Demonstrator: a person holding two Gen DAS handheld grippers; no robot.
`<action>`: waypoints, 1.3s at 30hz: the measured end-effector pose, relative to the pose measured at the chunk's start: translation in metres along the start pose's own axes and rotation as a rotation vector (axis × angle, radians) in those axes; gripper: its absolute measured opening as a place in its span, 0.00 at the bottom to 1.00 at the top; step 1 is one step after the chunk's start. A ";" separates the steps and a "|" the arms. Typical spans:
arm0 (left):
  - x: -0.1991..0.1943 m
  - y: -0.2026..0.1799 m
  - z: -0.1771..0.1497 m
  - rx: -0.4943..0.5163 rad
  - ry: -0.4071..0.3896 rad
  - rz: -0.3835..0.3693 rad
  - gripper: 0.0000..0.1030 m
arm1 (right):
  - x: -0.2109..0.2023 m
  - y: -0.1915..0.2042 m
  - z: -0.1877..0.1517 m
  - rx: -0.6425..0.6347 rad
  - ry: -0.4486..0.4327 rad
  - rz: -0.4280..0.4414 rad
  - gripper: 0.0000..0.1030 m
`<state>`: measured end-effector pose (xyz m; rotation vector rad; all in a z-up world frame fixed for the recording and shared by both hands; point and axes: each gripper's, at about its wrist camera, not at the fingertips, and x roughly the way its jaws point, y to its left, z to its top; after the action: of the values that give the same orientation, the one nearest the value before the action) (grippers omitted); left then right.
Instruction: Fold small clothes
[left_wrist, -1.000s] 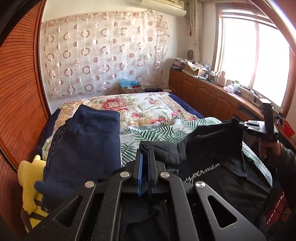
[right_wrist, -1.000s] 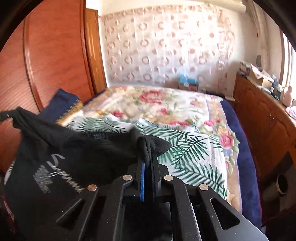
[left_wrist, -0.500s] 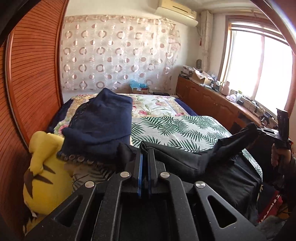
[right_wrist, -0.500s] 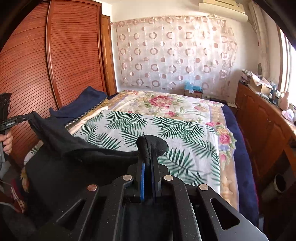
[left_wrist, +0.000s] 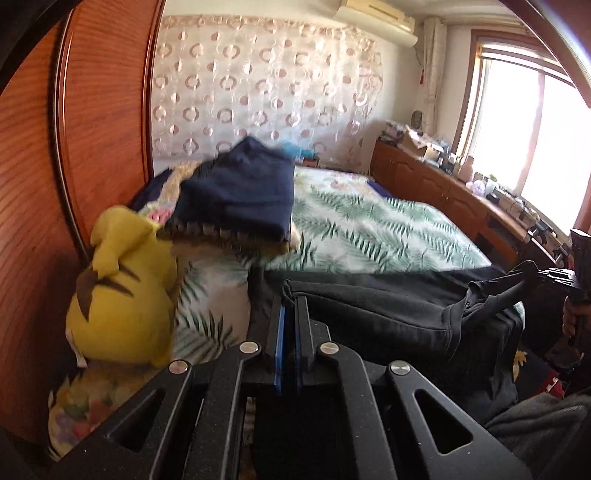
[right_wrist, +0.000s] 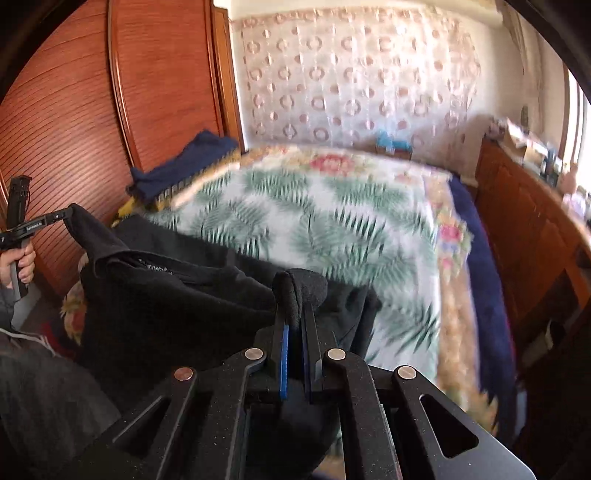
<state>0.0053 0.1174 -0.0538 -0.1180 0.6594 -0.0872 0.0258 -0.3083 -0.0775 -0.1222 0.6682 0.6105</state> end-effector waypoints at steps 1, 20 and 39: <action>0.007 0.000 -0.008 -0.005 0.026 0.011 0.05 | 0.006 0.000 -0.005 0.011 0.024 0.001 0.05; 0.025 0.015 0.016 0.032 0.011 0.055 0.75 | 0.007 -0.013 0.004 0.051 -0.017 -0.160 0.50; 0.135 0.027 0.048 0.083 0.198 0.075 0.75 | 0.102 -0.049 0.022 0.162 0.096 -0.150 0.55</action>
<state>0.1422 0.1318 -0.1014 -0.0038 0.8564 -0.0543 0.1292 -0.2919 -0.1270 -0.0500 0.7913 0.4065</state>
